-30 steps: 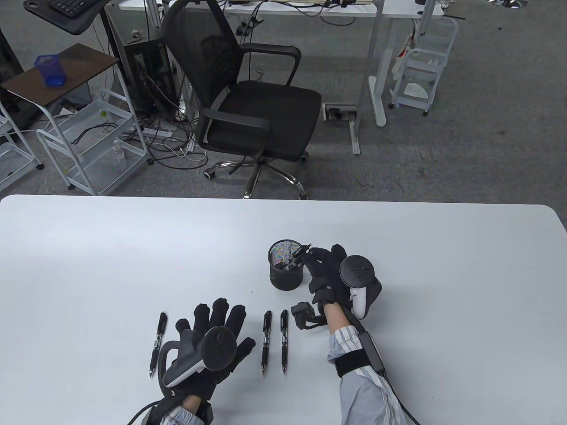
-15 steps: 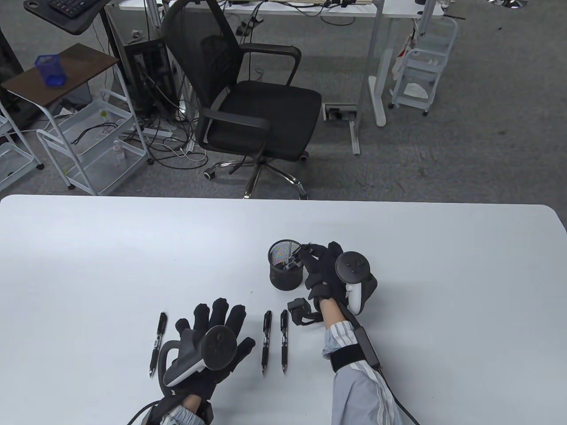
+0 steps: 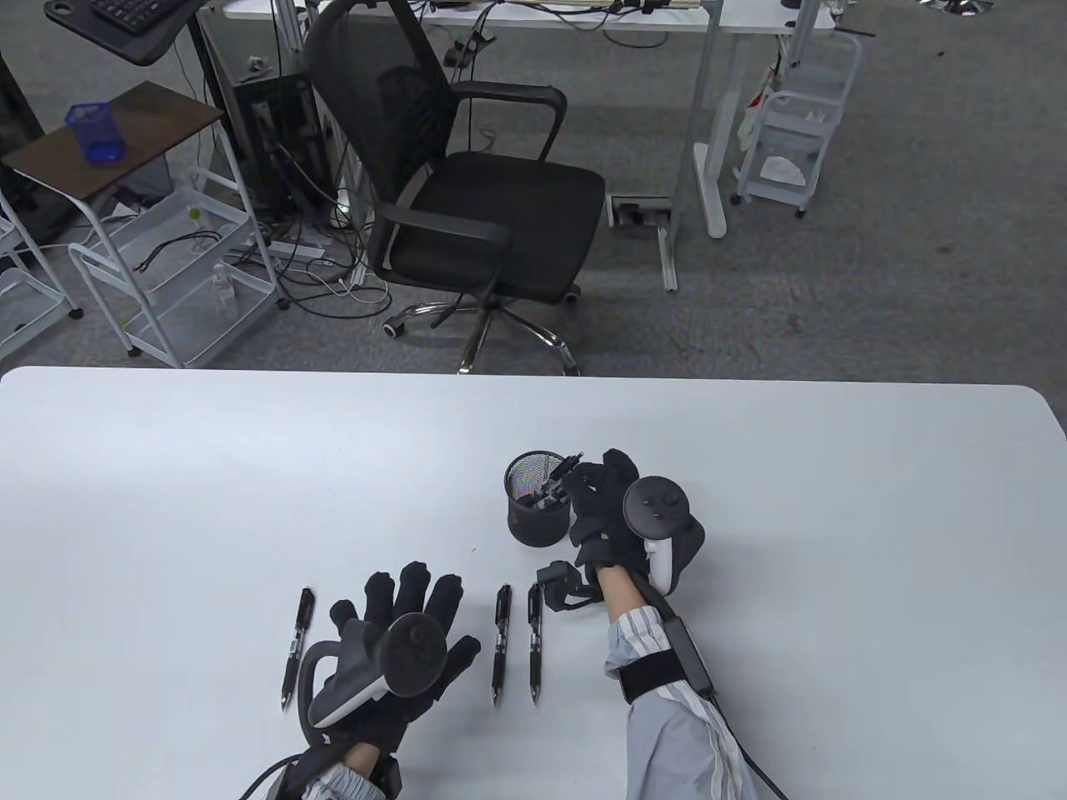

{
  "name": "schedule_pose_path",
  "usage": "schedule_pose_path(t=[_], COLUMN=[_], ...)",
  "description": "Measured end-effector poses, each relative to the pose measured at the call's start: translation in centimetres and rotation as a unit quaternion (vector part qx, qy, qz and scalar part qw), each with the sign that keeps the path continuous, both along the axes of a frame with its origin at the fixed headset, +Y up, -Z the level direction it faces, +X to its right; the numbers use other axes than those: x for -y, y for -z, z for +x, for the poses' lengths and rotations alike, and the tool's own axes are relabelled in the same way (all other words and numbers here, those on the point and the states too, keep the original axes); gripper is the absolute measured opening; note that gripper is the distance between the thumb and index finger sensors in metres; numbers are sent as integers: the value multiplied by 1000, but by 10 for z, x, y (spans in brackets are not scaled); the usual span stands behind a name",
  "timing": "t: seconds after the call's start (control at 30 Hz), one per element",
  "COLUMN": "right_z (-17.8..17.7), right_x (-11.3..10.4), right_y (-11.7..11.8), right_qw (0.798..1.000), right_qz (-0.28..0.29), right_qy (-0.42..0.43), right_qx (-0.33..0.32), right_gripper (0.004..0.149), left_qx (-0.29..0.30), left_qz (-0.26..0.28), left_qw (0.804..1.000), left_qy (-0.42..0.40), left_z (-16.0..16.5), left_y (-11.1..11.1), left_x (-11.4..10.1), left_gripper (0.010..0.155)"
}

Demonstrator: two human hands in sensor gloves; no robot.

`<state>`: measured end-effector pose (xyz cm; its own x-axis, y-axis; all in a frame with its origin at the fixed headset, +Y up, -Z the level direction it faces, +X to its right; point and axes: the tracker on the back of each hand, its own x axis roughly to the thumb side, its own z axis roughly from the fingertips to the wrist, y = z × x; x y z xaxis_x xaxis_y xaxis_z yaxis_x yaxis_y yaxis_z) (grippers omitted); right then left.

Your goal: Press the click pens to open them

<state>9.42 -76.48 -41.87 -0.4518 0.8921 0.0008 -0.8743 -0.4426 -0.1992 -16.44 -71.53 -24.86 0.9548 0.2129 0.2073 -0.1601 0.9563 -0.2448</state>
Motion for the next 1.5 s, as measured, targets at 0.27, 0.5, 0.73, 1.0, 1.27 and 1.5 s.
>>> schedule_pose_path(t=[0.27,0.5,0.73,1.0,1.27,1.5], right_z=[1,9,20,43,55,61], right_x=[-16,-33,-58,-91,-86,-45], right_y=[-8,-15,-28,-55,-93,-113], right_qw=[998,995,992,979,941,888], right_qz=[52,83,118,172,119,19], right_qy=[-27,-45,-51,105,312,459], right_qx=[15,23,15,-21,-49,-2], right_gripper=[42,42,42,47,56,57], left_qx=[0,1,2,5,4,5], left_qz=[2,0,1,2,6,7], left_qw=[1000,1000,1000,1000,1000,1000], left_qy=[-2,-4,-6,-9,-13,-13], left_z=[0,0,0,0,-1,-1], left_y=[0,0,0,-1,-2,-2], left_x=[0,0,0,-1,-2,-2], left_gripper=[71,71,71,71,71,70])
